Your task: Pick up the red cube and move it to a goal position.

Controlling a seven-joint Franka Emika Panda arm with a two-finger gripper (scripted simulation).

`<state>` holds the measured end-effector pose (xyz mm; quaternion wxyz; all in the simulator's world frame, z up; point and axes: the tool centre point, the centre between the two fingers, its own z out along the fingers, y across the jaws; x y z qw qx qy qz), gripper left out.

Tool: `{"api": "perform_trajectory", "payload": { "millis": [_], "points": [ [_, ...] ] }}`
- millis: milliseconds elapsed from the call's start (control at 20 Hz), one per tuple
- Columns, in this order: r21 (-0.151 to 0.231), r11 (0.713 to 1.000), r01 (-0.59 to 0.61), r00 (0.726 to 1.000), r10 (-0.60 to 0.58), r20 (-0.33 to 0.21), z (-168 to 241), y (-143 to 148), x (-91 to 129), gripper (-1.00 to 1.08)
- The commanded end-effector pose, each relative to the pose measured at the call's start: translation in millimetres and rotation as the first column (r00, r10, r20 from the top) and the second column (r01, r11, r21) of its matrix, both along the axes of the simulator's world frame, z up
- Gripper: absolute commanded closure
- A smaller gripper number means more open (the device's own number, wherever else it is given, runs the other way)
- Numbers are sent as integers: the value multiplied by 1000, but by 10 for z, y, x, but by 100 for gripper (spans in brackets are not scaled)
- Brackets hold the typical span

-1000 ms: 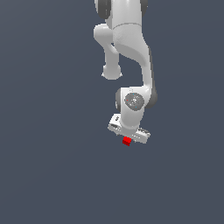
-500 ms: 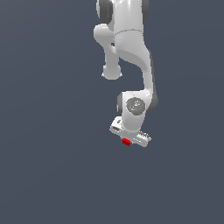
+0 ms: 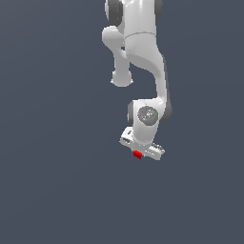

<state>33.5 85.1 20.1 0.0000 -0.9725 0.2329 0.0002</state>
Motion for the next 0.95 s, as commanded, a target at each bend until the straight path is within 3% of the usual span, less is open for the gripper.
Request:
{"api": "perform_trajectory", "payload": {
  "millis": [0,900],
  "points": [
    [0,1000,0,1000,0,0,10,-9,-1,108],
    [0,1000,1,1000,-1,0,580,-417,-45,108]
  ]
}}
